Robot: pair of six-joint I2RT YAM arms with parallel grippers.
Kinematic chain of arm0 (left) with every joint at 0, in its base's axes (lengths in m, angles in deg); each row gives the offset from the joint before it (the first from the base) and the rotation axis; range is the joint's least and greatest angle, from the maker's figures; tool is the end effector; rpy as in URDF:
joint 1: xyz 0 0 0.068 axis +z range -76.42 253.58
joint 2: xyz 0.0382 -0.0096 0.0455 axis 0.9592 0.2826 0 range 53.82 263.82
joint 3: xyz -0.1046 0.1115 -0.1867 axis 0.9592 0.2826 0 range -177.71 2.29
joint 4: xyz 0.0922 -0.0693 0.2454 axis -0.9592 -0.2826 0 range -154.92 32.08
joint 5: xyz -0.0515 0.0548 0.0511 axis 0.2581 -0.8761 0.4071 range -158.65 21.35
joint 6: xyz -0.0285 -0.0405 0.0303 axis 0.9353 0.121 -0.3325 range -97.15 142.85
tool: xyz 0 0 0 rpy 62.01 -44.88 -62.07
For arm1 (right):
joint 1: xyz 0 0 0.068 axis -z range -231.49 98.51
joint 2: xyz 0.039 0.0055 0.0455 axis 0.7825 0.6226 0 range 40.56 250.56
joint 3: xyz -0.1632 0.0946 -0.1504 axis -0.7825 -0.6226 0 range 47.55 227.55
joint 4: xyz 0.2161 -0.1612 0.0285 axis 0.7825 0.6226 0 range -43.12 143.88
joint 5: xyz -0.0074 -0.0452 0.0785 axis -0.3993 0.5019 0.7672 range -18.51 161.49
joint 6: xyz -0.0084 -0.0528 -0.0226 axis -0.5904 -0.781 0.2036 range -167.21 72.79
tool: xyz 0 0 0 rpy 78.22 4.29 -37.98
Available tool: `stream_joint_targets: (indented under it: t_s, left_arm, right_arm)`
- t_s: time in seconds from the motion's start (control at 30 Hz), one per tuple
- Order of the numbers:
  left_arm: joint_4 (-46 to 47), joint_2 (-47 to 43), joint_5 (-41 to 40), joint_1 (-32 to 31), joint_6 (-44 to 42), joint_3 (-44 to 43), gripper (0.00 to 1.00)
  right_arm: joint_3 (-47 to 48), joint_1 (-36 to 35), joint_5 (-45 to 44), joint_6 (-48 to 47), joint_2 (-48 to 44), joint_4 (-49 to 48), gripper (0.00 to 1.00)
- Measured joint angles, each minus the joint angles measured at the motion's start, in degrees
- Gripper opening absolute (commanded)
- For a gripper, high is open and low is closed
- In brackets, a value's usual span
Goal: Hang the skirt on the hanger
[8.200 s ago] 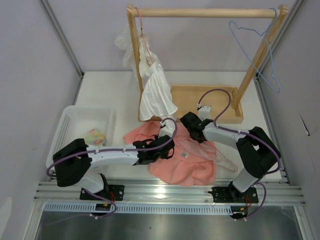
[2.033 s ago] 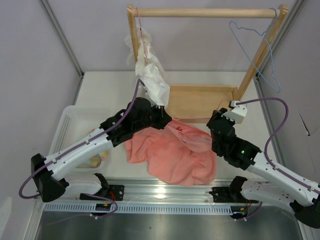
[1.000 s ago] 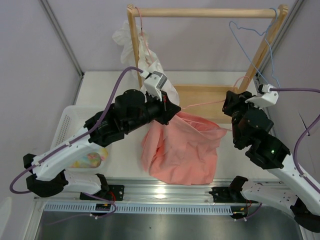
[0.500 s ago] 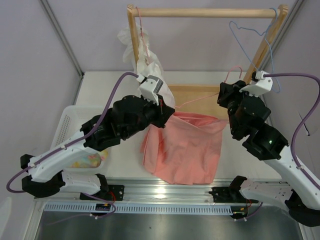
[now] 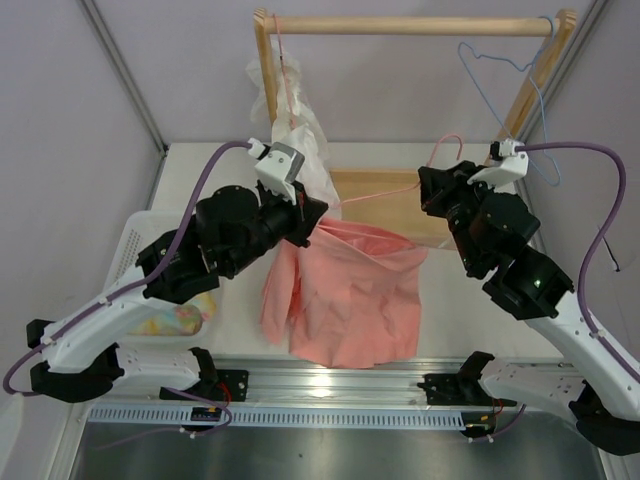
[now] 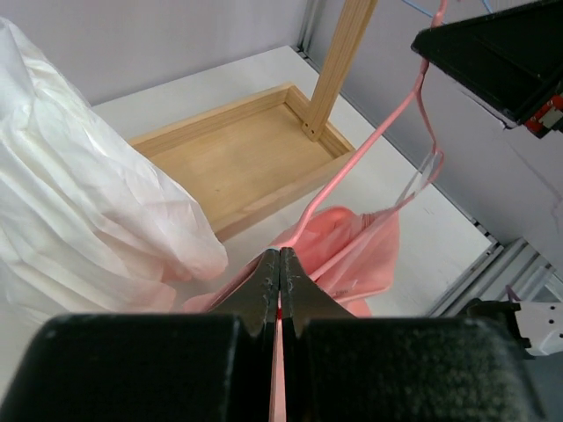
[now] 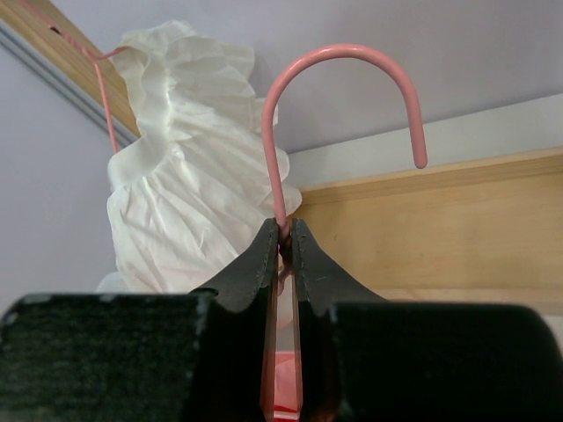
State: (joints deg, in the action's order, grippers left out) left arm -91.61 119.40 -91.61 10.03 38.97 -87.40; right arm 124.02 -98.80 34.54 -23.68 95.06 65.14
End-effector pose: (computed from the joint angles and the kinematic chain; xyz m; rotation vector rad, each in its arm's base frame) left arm 0.1231 -0.2109 0.4645 0.4283 1.7202 -0.6735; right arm 0.1587 0.1351 0.4598 0.2073 1.5261 0.5021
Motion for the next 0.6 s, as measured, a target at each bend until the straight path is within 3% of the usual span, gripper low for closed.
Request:
stream_joint_targets:
  t_s: [0.37, 0.6]
  left_arm:
    - [2.0, 1.2, 14.5, 3.1, -7.2, -1.0, 0.0]
    - [2.8, 2.0, 17.0, 5.7, -7.6, -1.1, 0.0]
  right_arm:
    - [-4.3, 4.1, 6.3, 4.5, -1.0, -3.6, 0.0]
    - [-0.9, 5.6, 9.0, 5.0, 1.4, -1.8, 0.0]
